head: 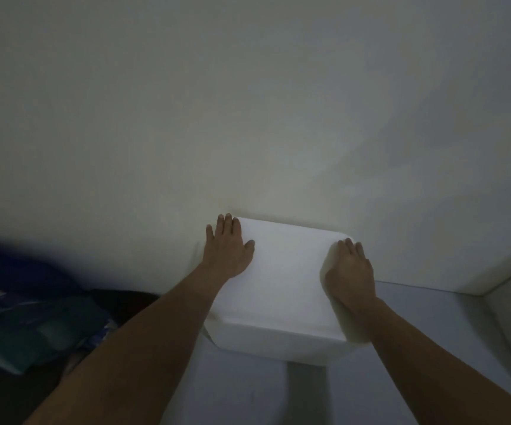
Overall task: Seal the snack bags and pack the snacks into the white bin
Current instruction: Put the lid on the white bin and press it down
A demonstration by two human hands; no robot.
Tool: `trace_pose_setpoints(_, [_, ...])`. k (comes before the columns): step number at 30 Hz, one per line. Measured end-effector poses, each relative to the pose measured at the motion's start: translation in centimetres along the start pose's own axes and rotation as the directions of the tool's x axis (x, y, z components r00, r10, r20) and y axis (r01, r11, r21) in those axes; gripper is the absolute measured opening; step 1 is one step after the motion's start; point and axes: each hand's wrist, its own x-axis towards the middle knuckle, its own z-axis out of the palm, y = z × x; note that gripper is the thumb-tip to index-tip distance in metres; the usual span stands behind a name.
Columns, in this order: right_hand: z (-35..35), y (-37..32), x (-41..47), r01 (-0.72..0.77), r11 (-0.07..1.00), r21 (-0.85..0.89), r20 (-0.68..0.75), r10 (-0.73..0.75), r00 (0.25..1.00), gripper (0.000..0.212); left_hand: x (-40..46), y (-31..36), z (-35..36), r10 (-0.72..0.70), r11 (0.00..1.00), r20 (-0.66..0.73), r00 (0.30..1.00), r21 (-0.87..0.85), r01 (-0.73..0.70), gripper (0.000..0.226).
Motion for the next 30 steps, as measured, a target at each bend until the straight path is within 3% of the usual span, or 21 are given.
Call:
trace_pose_setpoints(5, [0.4,-1.8,2.0,-0.156,0.983,0.096,-0.031,0.16,0.987,0.042,1.2,1.4,0.6,-0.061,0.998,-0.036,0.998,0.025,0.062,0.071])
trace_pose_setpoints(10, [1.8,-2.1,1.6,-0.14,0.99,-0.021,-0.1,0.137,0.986,0.058,0.8,1.8,2.1,-0.046,0.996,-0.13,0.991,0.074,0.056,0.071])
trace_pose_setpoints(16, [2.4,-1.7,2.2,-0.104,0.994,-0.014,-0.163,0.1,0.981,0.061,1.5,1.4,2.2,-0.032,0.999,-0.156,0.987,0.024,0.037,0.071])
trace_pose_setpoints(20, [2.0,-1.2,1.9,-0.083,0.996,-0.009,-0.066,0.082,0.994,0.078,0.9,1.1,1.8,-0.013,0.998,-0.174,0.985,-0.055,0.003,0.069])
trace_pose_setpoints(24, [-0.4,-0.2,0.4,0.168,0.984,-0.051,0.213,-0.153,0.965,0.092,-0.9,0.4,0.4,0.083,0.97,-0.221,0.972,-0.207,-0.129,0.078])
trace_pose_setpoints(27, [-2.4,0.3,-3.1,0.255,0.966,-0.036,0.294,-0.234,0.927,0.081,-4.1,0.6,-0.7,0.134,0.984,-0.016,0.991,-0.116,-0.135,0.081])
trace_pose_setpoints(30, [-1.4,-0.4,-6.6,0.254,0.964,-0.073,0.188,-0.237,0.953,0.065,-7.5,2.5,0.4,0.075,0.997,0.116,0.99,-0.015,-0.074,0.072])
